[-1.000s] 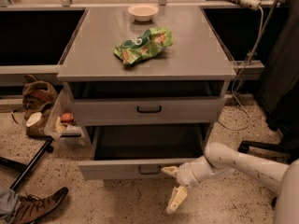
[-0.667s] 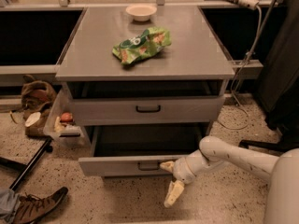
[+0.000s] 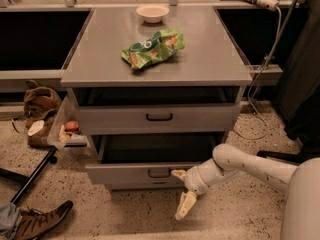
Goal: Close middle drawer
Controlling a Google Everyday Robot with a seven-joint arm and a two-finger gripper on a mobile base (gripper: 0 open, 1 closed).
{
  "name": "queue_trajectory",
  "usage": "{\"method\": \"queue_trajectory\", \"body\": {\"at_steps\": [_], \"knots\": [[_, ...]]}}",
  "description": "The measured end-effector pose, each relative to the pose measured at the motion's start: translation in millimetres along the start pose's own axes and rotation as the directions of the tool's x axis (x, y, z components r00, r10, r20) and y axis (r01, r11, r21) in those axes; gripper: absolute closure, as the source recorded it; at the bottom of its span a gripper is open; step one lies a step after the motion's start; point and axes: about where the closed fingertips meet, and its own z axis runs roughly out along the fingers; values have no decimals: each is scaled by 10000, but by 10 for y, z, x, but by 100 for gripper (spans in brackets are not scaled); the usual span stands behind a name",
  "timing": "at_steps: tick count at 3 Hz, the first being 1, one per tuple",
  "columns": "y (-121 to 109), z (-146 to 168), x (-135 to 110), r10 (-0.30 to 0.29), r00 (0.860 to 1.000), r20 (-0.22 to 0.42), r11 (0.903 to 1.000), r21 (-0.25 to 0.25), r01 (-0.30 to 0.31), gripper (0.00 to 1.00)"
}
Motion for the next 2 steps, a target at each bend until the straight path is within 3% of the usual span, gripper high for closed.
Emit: {"method": "queue_trajectory", "body": {"at_steps": [1,2], "knots": [[13,-27,54,146,9999,69,9999,79,-146,0],[-110,-313,280,758,9970,135,9933,866,-767,0]]}}
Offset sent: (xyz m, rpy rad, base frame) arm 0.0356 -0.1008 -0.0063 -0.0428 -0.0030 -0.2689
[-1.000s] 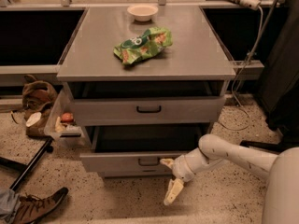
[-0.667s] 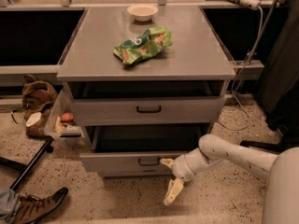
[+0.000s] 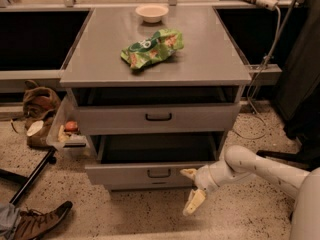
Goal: Close middle drawer
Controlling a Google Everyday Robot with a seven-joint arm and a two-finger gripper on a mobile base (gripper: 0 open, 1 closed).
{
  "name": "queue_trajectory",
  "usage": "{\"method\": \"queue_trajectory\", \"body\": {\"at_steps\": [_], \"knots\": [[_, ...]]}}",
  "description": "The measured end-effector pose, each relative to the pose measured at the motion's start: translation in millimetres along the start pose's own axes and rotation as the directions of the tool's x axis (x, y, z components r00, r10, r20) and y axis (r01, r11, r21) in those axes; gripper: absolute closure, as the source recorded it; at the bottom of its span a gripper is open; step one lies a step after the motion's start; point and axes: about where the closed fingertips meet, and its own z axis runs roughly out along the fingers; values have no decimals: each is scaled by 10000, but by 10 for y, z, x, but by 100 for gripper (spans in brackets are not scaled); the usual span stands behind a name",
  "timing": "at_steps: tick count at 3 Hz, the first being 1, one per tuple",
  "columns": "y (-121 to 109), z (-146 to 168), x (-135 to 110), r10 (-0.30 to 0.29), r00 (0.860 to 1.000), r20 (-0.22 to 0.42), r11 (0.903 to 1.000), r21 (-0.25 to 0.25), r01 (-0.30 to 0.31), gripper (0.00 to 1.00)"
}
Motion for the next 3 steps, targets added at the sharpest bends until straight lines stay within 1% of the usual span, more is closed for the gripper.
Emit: {"method": "queue_trajectory", "body": {"at_steps": [1,2,3], "knots": [[-214,-161,100,350,9990,-294,9986,408,-337,0],[-366,-177,124,447,9981,-428,9978,508,-425,0],[-470,-102,77,322,9987,-403,9985,452,-304,0]]}}
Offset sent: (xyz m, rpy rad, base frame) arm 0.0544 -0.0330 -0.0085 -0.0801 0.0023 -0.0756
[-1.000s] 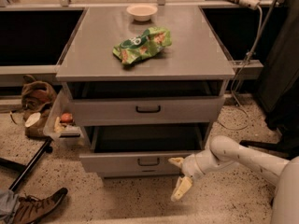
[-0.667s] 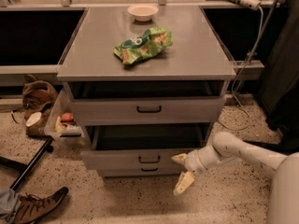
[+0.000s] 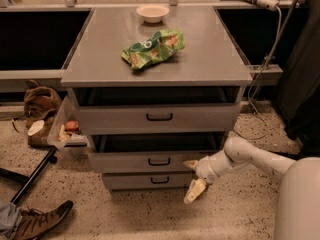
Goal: Close middle drawer
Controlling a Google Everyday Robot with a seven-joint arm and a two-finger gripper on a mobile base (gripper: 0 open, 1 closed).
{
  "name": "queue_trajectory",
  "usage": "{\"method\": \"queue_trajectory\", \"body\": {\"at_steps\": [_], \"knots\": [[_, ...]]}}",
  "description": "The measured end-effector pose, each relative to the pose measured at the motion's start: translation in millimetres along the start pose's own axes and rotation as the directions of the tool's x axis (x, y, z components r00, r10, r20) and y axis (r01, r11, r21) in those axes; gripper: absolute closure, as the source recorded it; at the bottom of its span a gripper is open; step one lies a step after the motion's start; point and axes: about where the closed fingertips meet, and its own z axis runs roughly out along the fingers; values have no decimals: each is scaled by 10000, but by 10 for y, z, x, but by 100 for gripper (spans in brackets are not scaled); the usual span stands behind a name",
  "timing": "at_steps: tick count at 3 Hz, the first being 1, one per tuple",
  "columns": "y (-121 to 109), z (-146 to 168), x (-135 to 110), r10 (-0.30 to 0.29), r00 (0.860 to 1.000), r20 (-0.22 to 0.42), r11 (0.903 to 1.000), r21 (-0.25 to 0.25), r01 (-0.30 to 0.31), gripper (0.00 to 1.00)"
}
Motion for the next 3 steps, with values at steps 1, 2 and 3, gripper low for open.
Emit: {"method": "queue_trajectory", "body": {"at_steps": [1,2,3], "knots": [[-112,131,-126,-256,9995,174,9996,-78,257,0],[-234,213,-331,-579,9978,321,9976,394,566,0],[-350,232,-508,-728,9967,351,9882,1379,673,0]]}}
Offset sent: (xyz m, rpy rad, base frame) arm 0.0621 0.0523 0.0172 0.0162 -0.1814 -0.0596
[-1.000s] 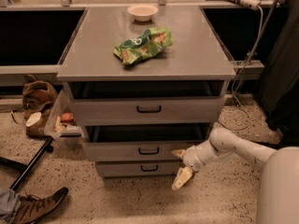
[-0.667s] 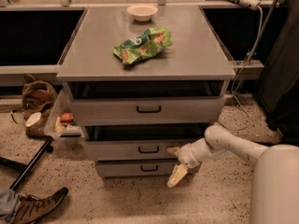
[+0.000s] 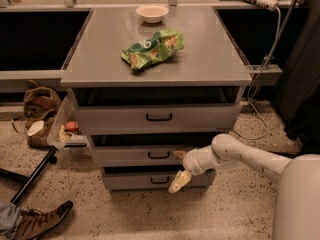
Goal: Close middle drawer
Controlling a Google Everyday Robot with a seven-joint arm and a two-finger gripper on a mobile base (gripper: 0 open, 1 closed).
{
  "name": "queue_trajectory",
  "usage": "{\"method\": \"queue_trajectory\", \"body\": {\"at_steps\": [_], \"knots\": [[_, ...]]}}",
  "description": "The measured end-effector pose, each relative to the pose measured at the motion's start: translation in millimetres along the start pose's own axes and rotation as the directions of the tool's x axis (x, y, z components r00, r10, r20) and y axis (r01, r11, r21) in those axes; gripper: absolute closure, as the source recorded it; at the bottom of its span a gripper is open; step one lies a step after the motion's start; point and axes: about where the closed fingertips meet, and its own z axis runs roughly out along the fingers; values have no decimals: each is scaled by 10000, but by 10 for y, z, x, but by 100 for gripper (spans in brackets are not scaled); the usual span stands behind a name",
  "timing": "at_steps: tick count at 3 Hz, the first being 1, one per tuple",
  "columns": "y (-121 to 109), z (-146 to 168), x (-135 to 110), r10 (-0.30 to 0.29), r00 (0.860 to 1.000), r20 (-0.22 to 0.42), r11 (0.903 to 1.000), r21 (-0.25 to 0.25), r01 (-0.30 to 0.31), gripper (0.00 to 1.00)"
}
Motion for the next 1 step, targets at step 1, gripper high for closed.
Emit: {"method": "queue_trajectory", "body": {"at_steps": [1], "knots": [[-88,26,10,5,10000,-33,9993,374,-4,0]]}}
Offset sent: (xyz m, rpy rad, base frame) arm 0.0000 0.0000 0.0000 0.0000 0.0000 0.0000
